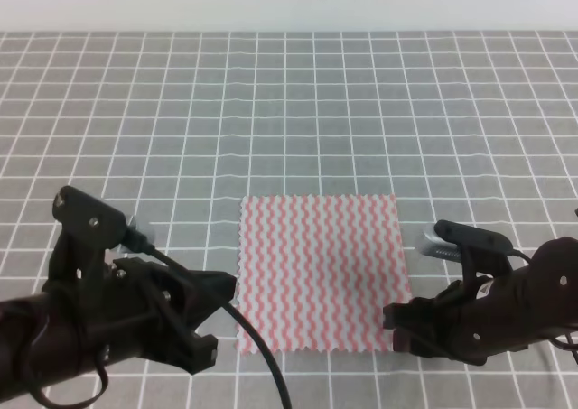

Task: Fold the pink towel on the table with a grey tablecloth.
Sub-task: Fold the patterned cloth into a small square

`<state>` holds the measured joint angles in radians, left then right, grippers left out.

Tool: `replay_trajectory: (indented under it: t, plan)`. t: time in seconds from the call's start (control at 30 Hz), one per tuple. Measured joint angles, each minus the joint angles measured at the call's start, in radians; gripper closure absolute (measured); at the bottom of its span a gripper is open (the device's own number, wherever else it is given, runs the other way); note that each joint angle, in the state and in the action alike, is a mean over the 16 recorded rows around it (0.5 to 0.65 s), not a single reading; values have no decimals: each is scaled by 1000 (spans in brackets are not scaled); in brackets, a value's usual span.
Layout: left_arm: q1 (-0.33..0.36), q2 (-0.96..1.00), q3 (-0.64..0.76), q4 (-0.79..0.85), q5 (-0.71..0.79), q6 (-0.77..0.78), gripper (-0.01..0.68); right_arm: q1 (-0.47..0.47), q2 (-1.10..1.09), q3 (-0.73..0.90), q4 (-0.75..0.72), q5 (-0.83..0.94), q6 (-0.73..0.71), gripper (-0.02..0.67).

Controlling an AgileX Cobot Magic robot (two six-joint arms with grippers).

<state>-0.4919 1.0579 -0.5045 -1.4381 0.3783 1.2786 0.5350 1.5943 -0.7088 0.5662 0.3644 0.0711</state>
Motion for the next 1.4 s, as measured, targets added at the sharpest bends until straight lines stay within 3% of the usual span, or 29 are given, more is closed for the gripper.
replay_trajectory:
  t: [0.33,0.57,1.13,1.4]
  plan:
    - [0,0,0,0,2,0,674,0,0,0,-5,0,0,570]
    - [0,-1,0,9,5,0,674,0,-3,-3,-10,-1,0,648]
    - [-2,0,0,167,6,76,674,1,-20,-114,-29,-12,0,662]
    - [-50,35,-1,181,-27,155,674,1,14,-177,-50,-32,-1,662]
